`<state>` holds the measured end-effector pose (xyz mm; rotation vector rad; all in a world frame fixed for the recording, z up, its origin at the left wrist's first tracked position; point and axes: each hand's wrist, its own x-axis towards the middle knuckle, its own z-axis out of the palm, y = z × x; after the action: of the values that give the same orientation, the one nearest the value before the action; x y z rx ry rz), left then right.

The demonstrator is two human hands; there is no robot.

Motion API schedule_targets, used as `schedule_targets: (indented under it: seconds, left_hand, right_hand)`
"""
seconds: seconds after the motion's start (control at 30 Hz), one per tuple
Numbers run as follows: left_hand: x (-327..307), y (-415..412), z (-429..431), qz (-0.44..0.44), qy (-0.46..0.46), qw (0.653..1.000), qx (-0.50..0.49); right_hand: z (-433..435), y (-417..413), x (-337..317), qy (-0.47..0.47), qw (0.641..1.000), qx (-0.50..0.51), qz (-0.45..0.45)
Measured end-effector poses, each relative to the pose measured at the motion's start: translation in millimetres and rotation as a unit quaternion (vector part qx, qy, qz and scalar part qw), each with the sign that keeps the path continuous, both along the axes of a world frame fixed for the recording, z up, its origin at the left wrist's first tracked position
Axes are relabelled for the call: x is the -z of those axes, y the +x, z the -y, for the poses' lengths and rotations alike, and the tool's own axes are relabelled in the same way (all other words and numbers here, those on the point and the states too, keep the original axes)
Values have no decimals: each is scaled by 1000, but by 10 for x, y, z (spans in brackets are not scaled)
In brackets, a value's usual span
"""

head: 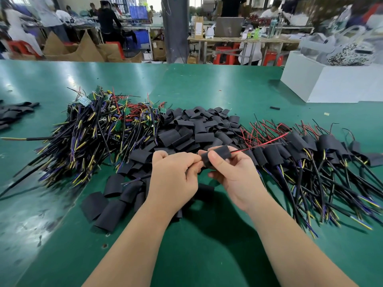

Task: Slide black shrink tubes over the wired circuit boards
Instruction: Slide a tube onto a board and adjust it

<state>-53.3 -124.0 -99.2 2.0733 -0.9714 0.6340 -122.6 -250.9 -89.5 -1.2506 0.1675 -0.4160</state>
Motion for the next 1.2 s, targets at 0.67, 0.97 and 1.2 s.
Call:
schedule_targets:
  seconds: [0.67, 0.97, 1.2]
  left_hand:
    - [-116, 270, -219, -100, -191, 971, -104]
    - [113, 601, -444, -301, 122, 881, -345]
    - [115, 630, -464, -285, 115, 883, -355]
  right_hand:
    - [683, -248, -358, 157, 937, 288, 116]
    - [910, -337, -156, -399, 739, 492, -231]
    - [579, -189, -106, -449, 826, 255, -227]
